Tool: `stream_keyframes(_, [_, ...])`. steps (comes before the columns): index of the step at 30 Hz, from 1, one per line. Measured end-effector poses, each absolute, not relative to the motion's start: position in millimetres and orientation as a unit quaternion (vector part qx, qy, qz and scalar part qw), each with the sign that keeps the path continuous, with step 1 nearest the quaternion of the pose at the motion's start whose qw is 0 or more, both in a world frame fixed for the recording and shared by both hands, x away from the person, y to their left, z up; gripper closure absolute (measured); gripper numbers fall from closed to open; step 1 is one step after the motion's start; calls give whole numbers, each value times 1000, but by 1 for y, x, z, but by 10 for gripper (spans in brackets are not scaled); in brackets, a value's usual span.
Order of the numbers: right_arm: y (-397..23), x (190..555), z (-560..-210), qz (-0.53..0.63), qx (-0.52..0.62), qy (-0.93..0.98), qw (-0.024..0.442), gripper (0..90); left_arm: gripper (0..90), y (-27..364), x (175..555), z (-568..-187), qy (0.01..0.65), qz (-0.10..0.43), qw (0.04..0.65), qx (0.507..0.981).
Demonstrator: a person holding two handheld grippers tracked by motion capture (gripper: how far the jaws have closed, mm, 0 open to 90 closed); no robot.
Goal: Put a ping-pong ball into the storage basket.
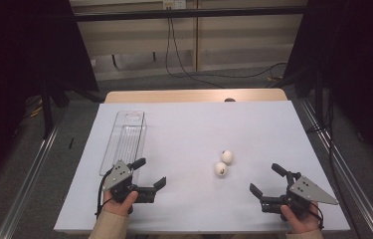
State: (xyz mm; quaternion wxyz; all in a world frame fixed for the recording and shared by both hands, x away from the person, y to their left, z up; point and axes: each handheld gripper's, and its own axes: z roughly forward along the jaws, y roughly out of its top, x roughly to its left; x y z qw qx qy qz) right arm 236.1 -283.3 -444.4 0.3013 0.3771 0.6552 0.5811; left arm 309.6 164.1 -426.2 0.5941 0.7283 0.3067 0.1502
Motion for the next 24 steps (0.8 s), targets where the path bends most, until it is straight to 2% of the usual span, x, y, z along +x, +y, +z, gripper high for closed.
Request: stream_keyframes(24, [-283,236,-445,582,378,655,300,10,15,143,315,-425,300,127,587,742])
